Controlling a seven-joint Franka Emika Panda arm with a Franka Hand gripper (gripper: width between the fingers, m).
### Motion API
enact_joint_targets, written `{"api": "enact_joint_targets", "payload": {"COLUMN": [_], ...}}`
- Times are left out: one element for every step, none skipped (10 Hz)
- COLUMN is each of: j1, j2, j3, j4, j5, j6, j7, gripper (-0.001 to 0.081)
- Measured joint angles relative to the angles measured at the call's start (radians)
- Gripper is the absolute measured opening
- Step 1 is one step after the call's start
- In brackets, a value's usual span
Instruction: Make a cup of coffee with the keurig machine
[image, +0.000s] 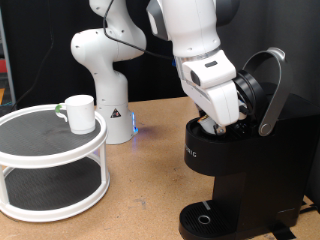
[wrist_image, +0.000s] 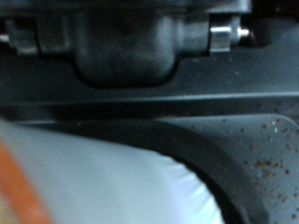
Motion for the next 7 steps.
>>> {"api": "enact_joint_targets", "payload": {"j1": [0.0, 0.0, 0.0, 0.0, -0.001, -0.002, -0.004], "j2": [0.0, 0.0, -0.001, -0.003, -0.007, -0.013, -0.018], "j3": [0.0, 0.0, -0.001, -0.002, -0.005, -0.008, -0.011], "j4": [0.0, 0.001, 0.006, 0.014, 0.022, 0.03, 0.043], "j5": [0.01, 0.031, 0.056, 0.077, 0.093, 0.105, 0.11], "j6": [0.003, 0.012, 0.015, 0.013, 0.006, -0.007, -0.034], "j7": [0.0, 0.0, -0.003, -0.01, -0.019, -0.029, -0.038], "gripper": [0.0552, 0.0727, 0.0783, 0.0783, 0.0803, 0.0803, 0.0807]}}
